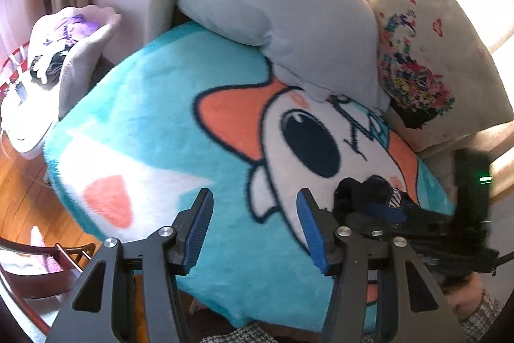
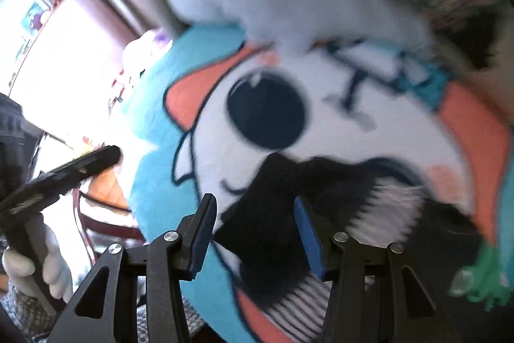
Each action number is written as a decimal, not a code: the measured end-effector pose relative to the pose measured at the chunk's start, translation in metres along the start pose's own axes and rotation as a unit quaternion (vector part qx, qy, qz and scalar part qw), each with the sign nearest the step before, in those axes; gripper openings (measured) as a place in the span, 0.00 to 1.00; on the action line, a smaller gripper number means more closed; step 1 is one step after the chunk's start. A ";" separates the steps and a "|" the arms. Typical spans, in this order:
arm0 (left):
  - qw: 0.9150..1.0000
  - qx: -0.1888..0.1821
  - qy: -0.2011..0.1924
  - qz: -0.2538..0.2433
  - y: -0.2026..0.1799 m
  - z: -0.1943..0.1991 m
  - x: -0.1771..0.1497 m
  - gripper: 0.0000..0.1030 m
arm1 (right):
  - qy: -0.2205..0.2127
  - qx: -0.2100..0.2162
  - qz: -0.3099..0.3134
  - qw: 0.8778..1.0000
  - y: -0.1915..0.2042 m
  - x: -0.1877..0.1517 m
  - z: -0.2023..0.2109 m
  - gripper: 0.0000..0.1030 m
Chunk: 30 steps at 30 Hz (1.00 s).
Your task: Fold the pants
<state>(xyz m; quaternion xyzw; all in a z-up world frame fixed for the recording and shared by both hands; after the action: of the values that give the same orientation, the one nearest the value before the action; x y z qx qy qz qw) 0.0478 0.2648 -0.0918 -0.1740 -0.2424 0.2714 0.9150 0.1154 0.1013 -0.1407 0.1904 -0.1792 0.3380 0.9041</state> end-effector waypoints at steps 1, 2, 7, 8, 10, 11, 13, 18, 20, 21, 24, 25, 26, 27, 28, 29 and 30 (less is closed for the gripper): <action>1.000 0.003 -0.003 -0.002 0.003 0.004 0.002 0.51 | 0.011 -0.010 -0.003 1.000 0.001 -0.002 -0.010 0.60; 1.000 0.006 -0.008 -0.005 0.005 0.007 0.005 0.51 | 0.012 -0.021 -0.004 1.000 0.001 -0.002 -0.014 0.63; 0.999 0.011 -0.033 -0.023 0.014 0.024 0.016 0.51 | 0.002 -0.022 -0.011 1.000 0.007 -0.001 -0.019 0.81; 0.999 0.012 -0.037 -0.026 0.015 0.027 0.017 0.51 | 0.002 -0.027 -0.010 1.000 0.008 -0.001 -0.019 0.81; 0.998 0.009 -0.045 -0.034 0.015 0.031 0.018 0.51 | 0.002 -0.040 -0.008 0.999 0.010 -0.001 -0.019 0.82; 0.998 0.007 -0.047 -0.036 0.015 0.033 0.018 0.51 | -0.003 -0.045 -0.011 0.999 0.012 0.000 -0.016 0.82; 0.998 0.003 -0.051 -0.038 0.013 0.037 0.017 0.51 | -0.028 -0.048 -0.026 0.998 0.014 0.004 -0.002 0.82; 0.997 -0.004 -0.051 -0.054 -0.002 0.043 0.006 0.51 | -0.088 -0.081 -0.026 0.992 0.015 0.009 0.044 0.82; 0.996 -0.006 -0.051 -0.068 -0.015 0.046 0.000 0.51 | -0.105 -0.104 -0.028 0.989 0.011 0.003 0.060 0.82; 0.996 -0.008 -0.051 -0.074 -0.021 0.048 -0.003 0.51 | -0.111 -0.113 -0.030 0.987 0.008 0.000 0.066 0.82; 0.993 -0.017 -0.047 -0.105 -0.050 0.051 -0.013 0.51 | -0.128 -0.135 -0.050 0.981 -0.010 -0.024 0.084 0.82; 0.992 -0.023 -0.042 -0.116 -0.061 0.051 -0.016 0.52 | -0.129 -0.135 -0.060 0.981 -0.018 -0.034 0.091 0.82; 0.991 -0.030 -0.034 -0.127 -0.072 0.050 -0.021 0.56 | -0.127 -0.133 -0.071 0.980 -0.027 -0.043 0.096 0.82; 0.989 -0.039 -0.024 -0.138 -0.085 0.048 -0.026 0.59 | -0.127 -0.132 -0.086 0.979 -0.036 -0.054 0.104 0.81; 0.988 -0.047 -0.013 -0.147 -0.098 0.043 -0.033 0.60 | -0.133 -0.134 -0.104 0.976 -0.048 -0.069 0.116 0.81; 0.986 -0.052 -0.002 -0.156 -0.110 0.037 -0.040 0.60 | -0.144 -0.140 -0.123 0.972 -0.060 -0.083 0.131 0.81; 0.984 -0.057 0.015 -0.167 -0.124 0.029 -0.051 0.60 | -0.158 -0.150 -0.143 0.966 -0.075 -0.100 0.149 0.82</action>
<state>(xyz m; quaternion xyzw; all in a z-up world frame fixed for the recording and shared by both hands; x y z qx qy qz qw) 0.0463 0.1423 -0.0302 -0.1873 -0.2697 0.0978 0.9395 0.0665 -0.0747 -0.0739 0.1274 -0.3389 0.1401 0.9216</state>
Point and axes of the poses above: each gripper's, at about its wrist camera, not at the fingertips, and z roughly against the way its jaws point, y to its left, x to its top, the point moved 6 cm from there along -z, roughly the way its jaws point, and after that the axes turned 15 degrees about z, right-handed, at the moved point
